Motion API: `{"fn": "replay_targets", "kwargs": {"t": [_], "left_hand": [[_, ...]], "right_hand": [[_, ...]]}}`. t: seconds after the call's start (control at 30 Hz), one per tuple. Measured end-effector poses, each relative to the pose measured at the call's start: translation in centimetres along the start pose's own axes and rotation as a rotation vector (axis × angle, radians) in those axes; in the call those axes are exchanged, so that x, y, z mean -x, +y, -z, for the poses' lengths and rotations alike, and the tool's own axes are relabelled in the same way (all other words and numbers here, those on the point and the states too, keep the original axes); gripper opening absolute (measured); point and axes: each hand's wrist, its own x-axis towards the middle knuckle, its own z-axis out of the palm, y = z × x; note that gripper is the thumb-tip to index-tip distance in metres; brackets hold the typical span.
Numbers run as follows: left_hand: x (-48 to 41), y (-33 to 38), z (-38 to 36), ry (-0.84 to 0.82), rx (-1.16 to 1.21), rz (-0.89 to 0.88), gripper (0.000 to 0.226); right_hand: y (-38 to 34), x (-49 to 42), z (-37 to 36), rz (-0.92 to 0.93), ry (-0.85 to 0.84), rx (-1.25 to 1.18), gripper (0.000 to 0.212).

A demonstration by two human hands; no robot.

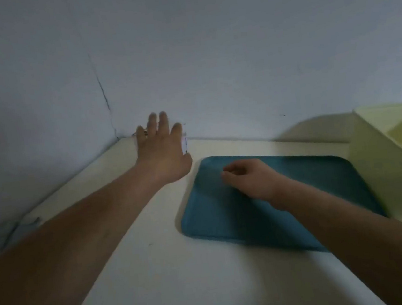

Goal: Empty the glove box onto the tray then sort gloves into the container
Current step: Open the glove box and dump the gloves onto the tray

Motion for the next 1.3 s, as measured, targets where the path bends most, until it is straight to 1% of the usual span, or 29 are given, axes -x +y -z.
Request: {"fn": "replay_targets", "kwargs": {"t": [0.07, 0.13, 0.23, 0.3, 0.37, 0.5, 0.53, 0.6, 0.63, 0.67, 0.73, 0.77, 0.8, 0.83, 0.87, 0.93, 1.0, 1.07, 1.17, 1.23, 1.3], "left_hand": [[-1.4, -1.1, -0.6, -0.058, -0.089, 0.103, 0.095], [-3.2, -2.1, -1.9, -0.139, -0.095, 0.172, 0.101], [-4.9, -2.4, -3.0, -0.141, -0.099, 0.163, 0.097], [-6.0, -2.8, -2.8, -0.111, -0.129, 0.142, 0.087], [-6.9, -3.5, -2.5, -0.116, -0.125, 0.142, 0.080], [-7.8, -3.9, -1.8, -0.202, -0.048, 0.206, 0.078], [-7.7, -3.8, -1.6, -0.237, 0.001, 0.224, 0.079], [-7.1, -3.2, -0.9, -0.252, 0.136, 0.248, 0.086], [-6.7, -2.8, -0.6, -0.221, 0.179, 0.243, 0.089], [-6.3, -2.1, -0.1, -0.154, 0.179, 0.222, 0.089], [-5.8, 0.1, 0.9, 0.042, 0.173, 0.148, 0.086], [-5.6, 1.5, 1.6, 0.130, 0.249, 0.115, 0.085], [-5.4, 3.3, 2.2, 0.184, 0.380, 0.098, 0.084], [-5.2, 5.0, 2.5, 0.212, 0.534, 0.095, 0.082], [-5.0, 7.0, 2.4, 0.210, 0.687, 0.095, 0.079], [-4.3, 9.8, 1.0, 0.174, 0.920, 0.120, 0.077], [-3.4, 12.3, -1.3, 0.132, 1.038, 0.161, 0.080], [-2.7, 13.3, -3.2, 0.105, 1.144, 0.196, 0.078], [-2.4, 14.1, -3.8, 0.098, 1.280, 0.139, 0.062], [-2.5, 13.6, -2.7, 0.060, 1.372, 0.096, 0.046], [-2.8, 12.6, -1.9, 0.044, 1.535, 0.113, 0.036]], "right_hand": [[-0.2, -1.1, -0.1, 0.018, -0.017, 0.052, 0.033], [0.2, -2.7, -0.3, 0.035, -0.066, 0.144, 0.033], [0.0, -4.5, 0.2, 0.014, -0.119, 0.247, 0.032], [-0.1, -5.4, 0.8, -0.009, -0.168, 0.226, 0.032], [0.0, -5.8, 1.3, -0.028, -0.220, 0.186, 0.035], [1.2, -5.4, 2.1, -0.025, -0.277, 0.106, 0.046], [1.4, -5.4, 2.2, -0.027, -0.291, 0.092, 0.048], [1.1, -5.0, 2.7, -0.045, -0.322, 0.038, 0.058], [0.8, -4.9, 2.9, -0.061, -0.323, -0.027, 0.065], [0.5, -4.9, 3.3, -0.062, -0.302, -0.093, 0.074], [-0.1, -4.6, 4.1, -0.054, -0.159, -0.175, 0.087], [-0.4, -4.5, 4.7, -0.063, -0.063, -0.255, 0.092], [-0.6, -4.5, 5.4, -0.085, 0.020, -0.386, 0.094], [-0.8, -4.6, 6.1, -0.114, 0.060, -0.547, 0.090], [-0.7, -4.6, 7.1, -0.131, 0.058, -0.699, 0.080], [-0.9, -4.7, 8.2, -0.141, -0.047, -0.883, 0.057], [0.2, -4.7, 9.0, -0.139, -0.093, -0.896, 0.050], [1.1, -5.1, 9.1, -0.152, -0.057, -0.848, 0.049], [1.4, -5.4, 9.2, -0.137, -0.025, -0.845, 0.054], [1.2, -5.3, 9.2, -0.151, -0.019, -0.870, 0.057], [1.0, -5.1, 9.7, -0.162, -0.013, -0.932, 0.062]]}}
